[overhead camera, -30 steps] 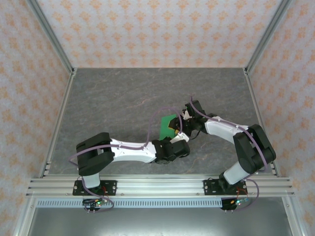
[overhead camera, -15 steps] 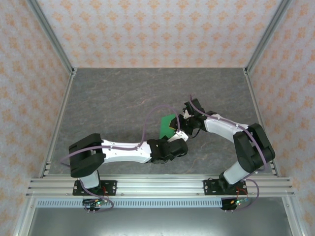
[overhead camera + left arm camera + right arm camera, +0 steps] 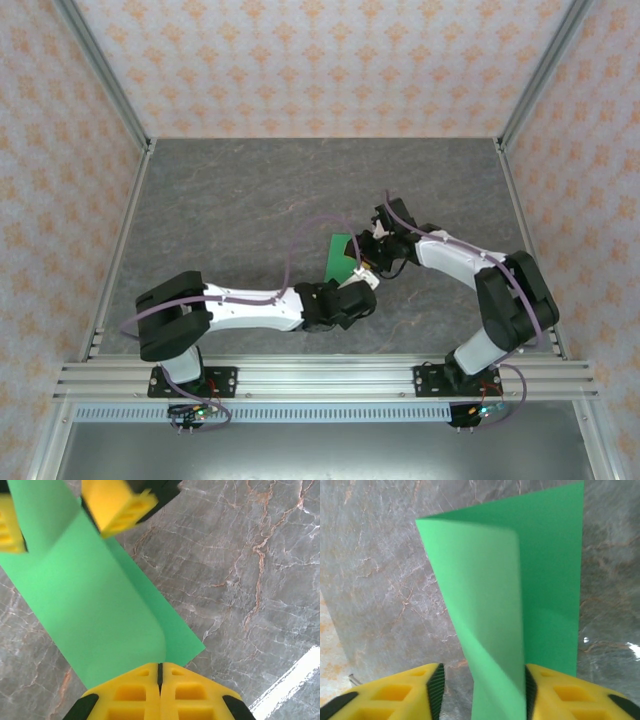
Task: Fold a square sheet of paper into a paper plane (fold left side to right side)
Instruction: Fold the triangle a second time at the center of the table.
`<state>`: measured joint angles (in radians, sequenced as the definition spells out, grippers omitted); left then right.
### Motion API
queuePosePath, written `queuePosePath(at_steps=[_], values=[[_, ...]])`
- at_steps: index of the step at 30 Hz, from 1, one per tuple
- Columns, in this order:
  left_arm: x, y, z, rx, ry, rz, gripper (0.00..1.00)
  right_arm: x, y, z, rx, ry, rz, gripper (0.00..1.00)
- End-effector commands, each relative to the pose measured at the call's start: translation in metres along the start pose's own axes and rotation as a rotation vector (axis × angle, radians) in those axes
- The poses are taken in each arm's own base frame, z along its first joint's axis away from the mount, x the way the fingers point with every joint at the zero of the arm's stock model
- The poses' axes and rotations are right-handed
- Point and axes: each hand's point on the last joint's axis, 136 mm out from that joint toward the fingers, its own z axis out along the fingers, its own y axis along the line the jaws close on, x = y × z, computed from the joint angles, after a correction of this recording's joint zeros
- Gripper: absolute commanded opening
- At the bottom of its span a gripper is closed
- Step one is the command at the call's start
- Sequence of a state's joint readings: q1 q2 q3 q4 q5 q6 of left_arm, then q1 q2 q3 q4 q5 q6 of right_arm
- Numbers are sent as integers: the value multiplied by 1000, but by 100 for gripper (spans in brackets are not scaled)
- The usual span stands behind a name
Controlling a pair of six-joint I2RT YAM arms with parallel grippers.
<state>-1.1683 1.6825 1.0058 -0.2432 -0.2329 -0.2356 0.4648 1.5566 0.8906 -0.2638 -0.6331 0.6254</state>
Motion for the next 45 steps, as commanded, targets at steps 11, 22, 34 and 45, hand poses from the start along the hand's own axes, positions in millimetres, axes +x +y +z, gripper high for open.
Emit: queuePosePath(at_steps=[11, 22, 34, 45], values=[[-10, 20, -4, 201, -44, -242, 0, -16, 3, -84, 22, -287, -140, 71], [-5, 42, 8, 218, -10, -285, 0, 40, -25, -41, -48, -115, -60, 47], [-13, 40, 10, 270, -16, -305, 0, 61, -10, 4, -99, -6, -31, 28], [-22, 52, -9, 244, -60, -317, 11, 60, -11, 15, -78, 4, -20, 27]])
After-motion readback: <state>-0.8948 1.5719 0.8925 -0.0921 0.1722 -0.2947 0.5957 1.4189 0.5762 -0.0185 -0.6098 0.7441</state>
